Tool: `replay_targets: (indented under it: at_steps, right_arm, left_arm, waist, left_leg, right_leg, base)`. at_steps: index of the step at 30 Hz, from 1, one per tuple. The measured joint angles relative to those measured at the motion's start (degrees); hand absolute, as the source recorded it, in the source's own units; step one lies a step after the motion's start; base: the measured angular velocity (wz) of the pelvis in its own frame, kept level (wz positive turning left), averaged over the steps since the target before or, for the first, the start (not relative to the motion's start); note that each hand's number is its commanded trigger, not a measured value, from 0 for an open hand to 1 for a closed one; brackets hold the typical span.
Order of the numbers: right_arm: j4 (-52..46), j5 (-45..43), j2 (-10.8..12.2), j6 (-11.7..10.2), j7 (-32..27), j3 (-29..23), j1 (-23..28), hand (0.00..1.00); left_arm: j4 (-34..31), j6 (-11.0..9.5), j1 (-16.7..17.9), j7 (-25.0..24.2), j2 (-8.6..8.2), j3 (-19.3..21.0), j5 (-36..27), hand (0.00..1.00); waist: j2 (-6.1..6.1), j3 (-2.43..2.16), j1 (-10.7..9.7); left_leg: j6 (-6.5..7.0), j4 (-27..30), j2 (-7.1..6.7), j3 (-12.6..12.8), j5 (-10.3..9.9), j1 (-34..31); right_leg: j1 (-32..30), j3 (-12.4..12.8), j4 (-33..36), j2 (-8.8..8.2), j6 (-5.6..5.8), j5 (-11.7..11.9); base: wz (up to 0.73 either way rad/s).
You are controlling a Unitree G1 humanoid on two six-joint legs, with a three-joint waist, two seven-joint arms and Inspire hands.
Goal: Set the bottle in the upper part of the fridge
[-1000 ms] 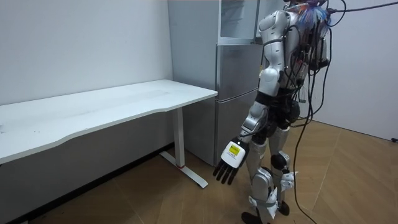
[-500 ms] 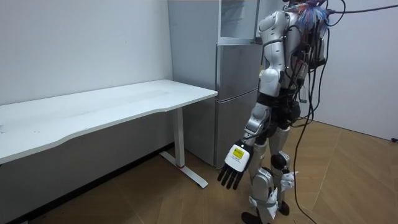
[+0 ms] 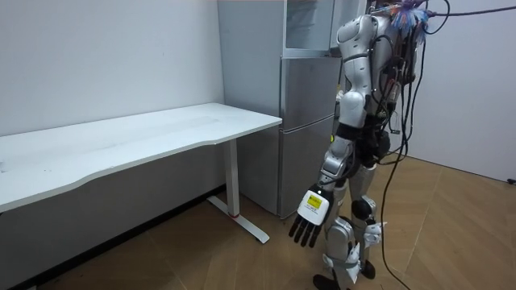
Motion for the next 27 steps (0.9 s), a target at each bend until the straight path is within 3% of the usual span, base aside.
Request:
replay_targets:
  at_steps: [8, 14, 23, 27]
  right_arm:
    - [-1.4, -0.2, -0.4, -0.1, 3.6, 3.9, -1.3, 0.0]
    - [-1.8, -0.2, -0.4, -0.1, 6.8, 6.7, -2.5, 0.0]
    - [-1.8, -0.3, -1.3, 0.3, 17.2, 13.3, -5.4, 0.0]
    - [1.1, -0.3, -2.4, 0.8, 19.5, 15.4, -10.8, 0.0]
  left_arm:
    - [1.4, 0.2, 0.0, 0.2, 0.27, -0.4, 0.0, 0.0]
    - [1.5, 0.2, -0.2, 0.2, 0.24, -0.5, 0.0, 0.0]
    - [1.4, 0.3, -1.6, -0.5, 0.05, -2.5, 2.7, 0.0]
    - [1.2, 1.5, -1.8, -0.8, 0.48, -2.5, 2.8, 0.0]
  waist:
    - [0.38, -0.19, 0.2]
    - [1.25, 0.33, 1.2]
    - [1.1, 0.33, 2.8]
    - [0.39, 0.19, 3.6]
  left_leg:
    - [-0.02, 0.0, 0.06, -0.4, 0.0, -0.4]
    - [-0.02, 0.0, 0.09, -0.8, 0.0, -0.5]
    - [-0.02, 0.3, 0.09, -1.1, 0.0, -0.6]
    - [-0.03, 0.4, 0.05, -1.6, 0.0, -0.8]
  right_leg:
    - [0.1, -0.6, 0.4, 0.0, -0.11, 0.2]
    - [0.0, -0.9, 0.9, -0.11, -0.11, 0.2]
    - [0.1, -1.2, 1.0, -0.17, -0.13, 0.2]
    - [0.2, -1.4, 0.9, -0.12, -0.14, 0.2]
  base:
    - [0.01]
    - [0.02]
    - [0.01]
    - [0.03]
